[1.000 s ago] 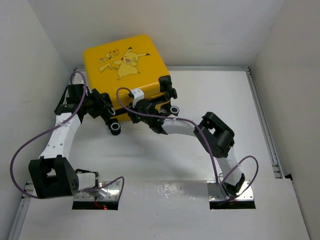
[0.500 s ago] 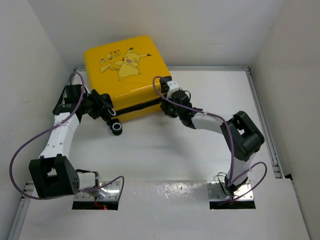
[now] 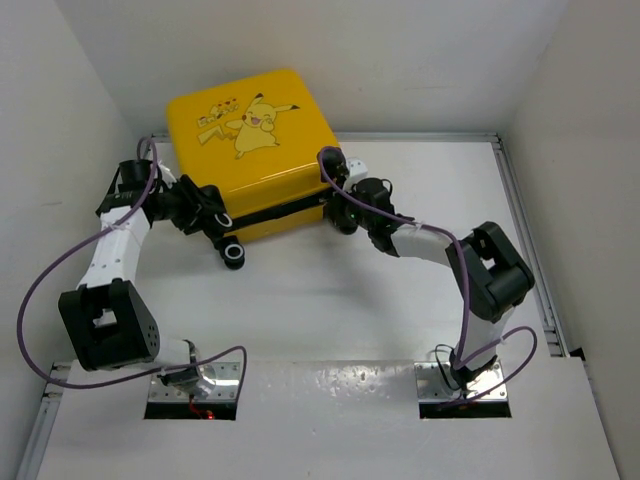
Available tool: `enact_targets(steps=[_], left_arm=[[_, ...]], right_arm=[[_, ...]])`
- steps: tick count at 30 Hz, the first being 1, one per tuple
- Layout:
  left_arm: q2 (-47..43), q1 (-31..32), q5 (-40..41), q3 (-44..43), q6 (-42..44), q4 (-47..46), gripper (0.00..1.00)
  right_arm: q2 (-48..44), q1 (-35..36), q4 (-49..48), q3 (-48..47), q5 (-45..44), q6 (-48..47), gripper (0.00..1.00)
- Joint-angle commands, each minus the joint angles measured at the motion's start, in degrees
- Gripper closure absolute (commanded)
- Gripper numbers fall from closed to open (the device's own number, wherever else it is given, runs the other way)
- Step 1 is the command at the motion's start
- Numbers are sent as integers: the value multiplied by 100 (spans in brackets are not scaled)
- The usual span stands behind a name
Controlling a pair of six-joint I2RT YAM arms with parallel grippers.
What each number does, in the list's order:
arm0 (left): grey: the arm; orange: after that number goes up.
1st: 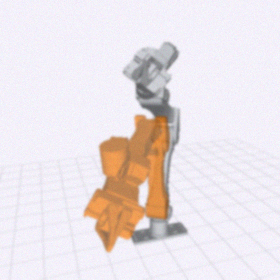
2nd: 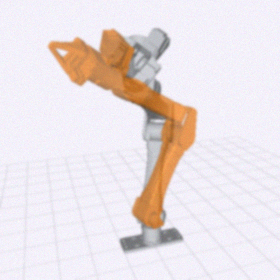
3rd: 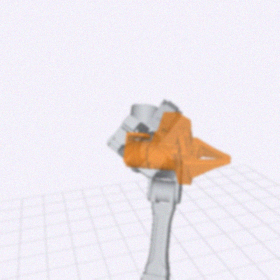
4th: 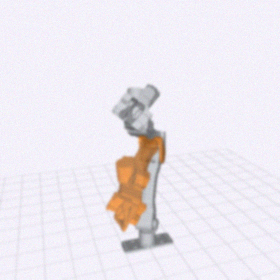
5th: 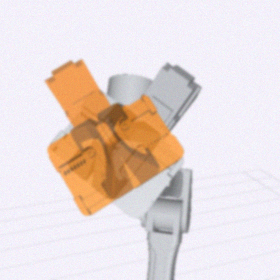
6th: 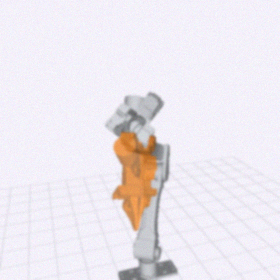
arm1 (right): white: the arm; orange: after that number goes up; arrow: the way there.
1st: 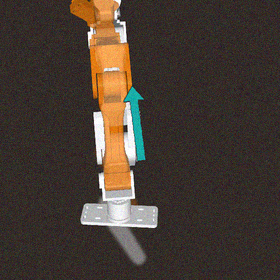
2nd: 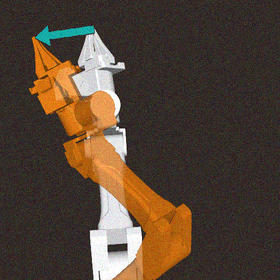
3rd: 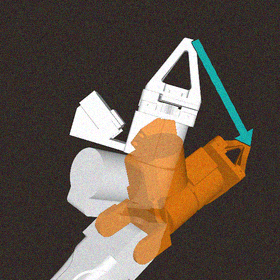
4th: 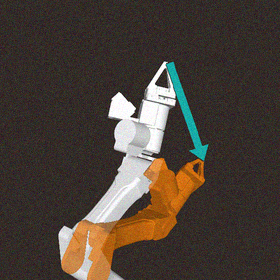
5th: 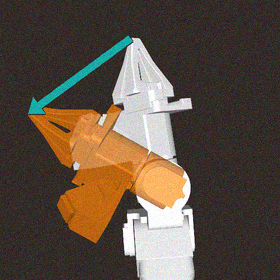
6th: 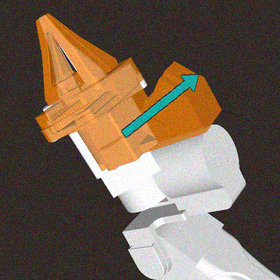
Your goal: Pack the luggage
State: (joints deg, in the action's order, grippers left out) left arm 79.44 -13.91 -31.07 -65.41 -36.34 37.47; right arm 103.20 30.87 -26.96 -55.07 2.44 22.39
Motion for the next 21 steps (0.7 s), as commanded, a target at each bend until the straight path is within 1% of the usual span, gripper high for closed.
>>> enact_targets(steps=[1, 2, 4, 5, 7, 8, 10, 11, 13, 14, 16, 17, 20, 21], left_arm=[[317, -972, 1333, -288, -74, -679, 100], [370, -973, 1088, -288, -75, -732, 100], [423, -973, 928, -288, -276, -864, 100], [423, -973, 701, -210, -330, -917, 100], [423, -973, 305, -43, -549, -1101, 100], [423, -869, 16, 27, -550, -1102, 100], [283, -649, 13, 159, -603, -1102, 100], [196, -378, 13, 238, -603, -1102, 100], [-15, -139, 92, 519, -655, -1102, 100], [-16, 19, 92, 633, -725, -1102, 100], [-104, 82, 232, 932, -726, -1102, 100], [-174, 151, 233, 1046, -726, -1102, 100], [-174, 152, 294, 1048, -778, -1102, 100], [-174, 91, 294, 1048, -778, -1102, 100]], right_arm=[[192, -1215, 61, -21, -1536, 389, 100], [244, -1224, 25, -56, -1579, 354, 100], [297, -1242, -186, -83, -1658, 222, 100], [280, -1242, -230, -31, -1728, 91, 100], [193, -1215, -651, 110, -1720, -50, 100], [148, -1207, -853, 328, -1642, -225, 100], [-106, -1050, -960, 479, -1624, -471, 100], [-176, -979, -1178, 784, -1554, -586, 100], [-387, -672, -1538, 971, -1536, -902, 100], [-397, -575, -1566, 1059, -1518, -929, 100], [-380, -355, -1584, 1016, -1518, -1044, 100], [-258, -319, -1584, 850, -1570, -1053, 100], [-73, -240, -1400, 472, -1632, -1027, 100], [-11, -231, -1304, 401, -1815, -983, 100]])
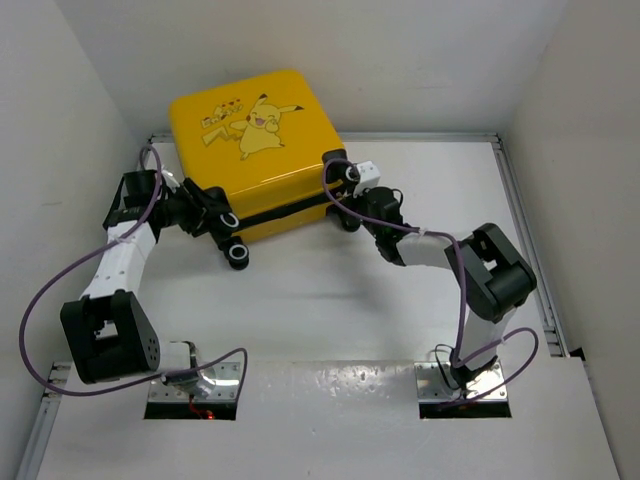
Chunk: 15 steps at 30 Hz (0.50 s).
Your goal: Pack the luggage
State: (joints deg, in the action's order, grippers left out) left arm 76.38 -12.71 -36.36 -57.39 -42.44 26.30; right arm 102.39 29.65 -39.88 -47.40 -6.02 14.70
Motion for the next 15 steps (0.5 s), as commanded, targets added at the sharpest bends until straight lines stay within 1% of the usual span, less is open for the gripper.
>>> enact_targets(steps=[1, 3, 6, 7, 10, 14, 15], left_arm=[[132, -134, 823, 167, -116, 15, 100], [210, -397, 893, 18, -64, 15, 100], [377, -723, 1095, -246, 208, 77, 100], [500, -924, 1157, -447, 209, 77, 100], [711, -1215, 1324, -851, 341, 77, 100], [1185, -1278, 1377, -1317, 482, 77, 100], [1186, -1278, 1377, -1371, 482, 77, 100]], right_arm=[[149, -143, -29, -384, -997, -317, 100], [150, -205, -82, -358, -1059, -301, 100], [10, -520, 24, -200, -1007, -196, 100], [-104, -565, 50, -104, -971, -135, 100], [-228, -890, 147, 63, -796, -46, 100], [-194, -1364, 139, 47, -515, 226, 100], [-132, -1400, 60, 12, -444, 253, 100]])
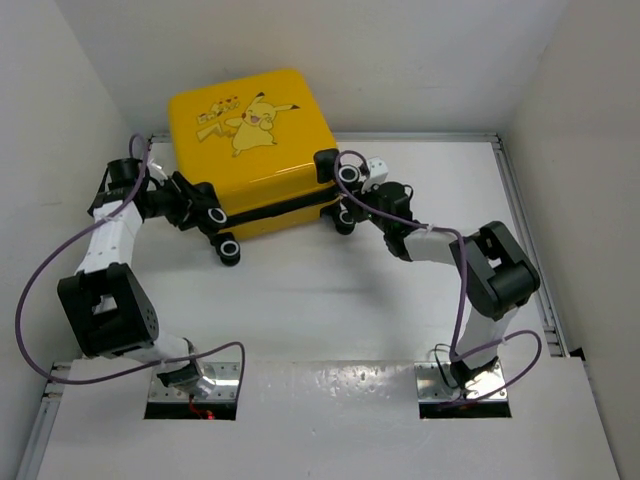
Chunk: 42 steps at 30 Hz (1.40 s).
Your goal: Pack the luggage
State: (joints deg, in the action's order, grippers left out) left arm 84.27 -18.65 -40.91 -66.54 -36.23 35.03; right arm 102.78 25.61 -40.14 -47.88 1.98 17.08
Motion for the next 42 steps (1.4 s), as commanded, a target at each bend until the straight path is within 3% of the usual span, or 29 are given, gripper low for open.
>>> enact_targets(steps=[1, 8, 14, 22, 25, 28, 31, 32, 36, 37, 38, 39, 40, 42], left_arm=[[554, -683, 1832, -526, -26, -796, 100], [898, -402, 2270, -808, 677, -796, 100], [1486, -446, 2139, -1317, 1485, -848, 100], [1952, 273, 2420, -1747, 2620, -901, 100], [2119, 537, 2534, -1958, 2910, -901, 100], [2286, 783, 2640, -2117, 3051, -901, 100], [2436, 1073, 2763, -2258, 3253, -901, 100], [2436, 1144, 2763, -2336, 3315, -849, 100], [2349, 1391, 2834, -2398, 3561, -848, 100], [2348, 1452, 2694, -2398, 3561, -848, 100], [2244, 1452, 2606, -2337, 3613, -900, 92], [2182, 1452, 2483, -2337, 3614, -901, 60], [2034, 1452, 2404, -2285, 3614, -953, 42], [1840, 1452, 2245, -2153, 3500, -1049, 18]], right_arm=[[-101, -1066, 68, 7, -1078, 58, 100], [866, -1470, 156, -1292, -268, 234, 100], [1577, -1901, 182, -2294, 293, 418, 100], [3341, -1779, 173, -4333, 716, 1059, 100], [4078, -1664, 217, -5779, 629, 1375, 100], [4765, -1515, 392, -6565, 418, 1543, 100], [5733, -1357, 848, -8615, 6, 1605, 100], [6197, -1322, 946, -8842, -22, 1631, 100], [5956, -1102, 632, -8284, -14, 1937, 97], [5851, -1102, 569, -7568, 361, 2044, 81], [5554, -1102, 490, -7248, 504, 2149, 71], [5133, -1110, 263, -6905, 792, 2394, 62], [4903, -1206, 52, -5849, 917, 2483, 49], [4015, -1259, -116, -5261, 1713, 2835, 39]])
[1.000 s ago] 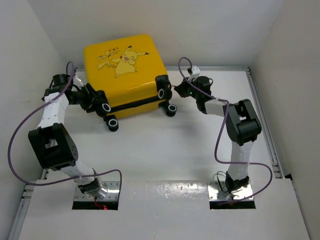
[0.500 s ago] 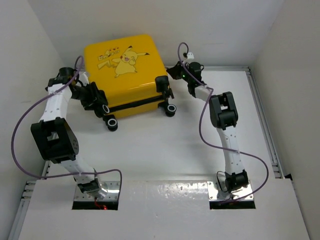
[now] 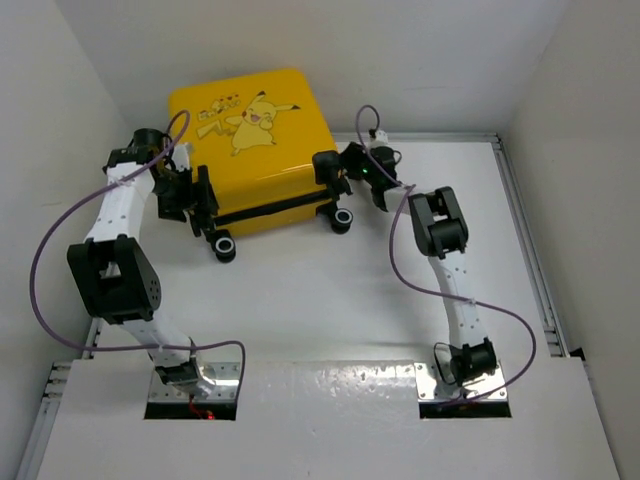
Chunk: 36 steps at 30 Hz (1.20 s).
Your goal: Pack the luggage
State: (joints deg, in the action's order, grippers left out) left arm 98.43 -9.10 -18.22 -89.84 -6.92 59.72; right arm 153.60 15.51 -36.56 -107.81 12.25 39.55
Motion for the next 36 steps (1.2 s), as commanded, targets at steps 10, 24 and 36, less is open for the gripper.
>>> enact_targets(steps=[10, 24, 36], left_arm=[[-1263, 603, -314, 1257, 130, -4170, 1], [-2917, 814, 265, 1979, 454, -4022, 1], [-3454, 883, -233, 1989, 454, -3864, 1]], right_arm=[[-3109, -452, 1149, 3520, 2518, 535, 30], [-2652, 443, 2273, 3522, 1939, 141, 35], [-2721, 1384, 2786, 4408, 2097, 1310, 53]])
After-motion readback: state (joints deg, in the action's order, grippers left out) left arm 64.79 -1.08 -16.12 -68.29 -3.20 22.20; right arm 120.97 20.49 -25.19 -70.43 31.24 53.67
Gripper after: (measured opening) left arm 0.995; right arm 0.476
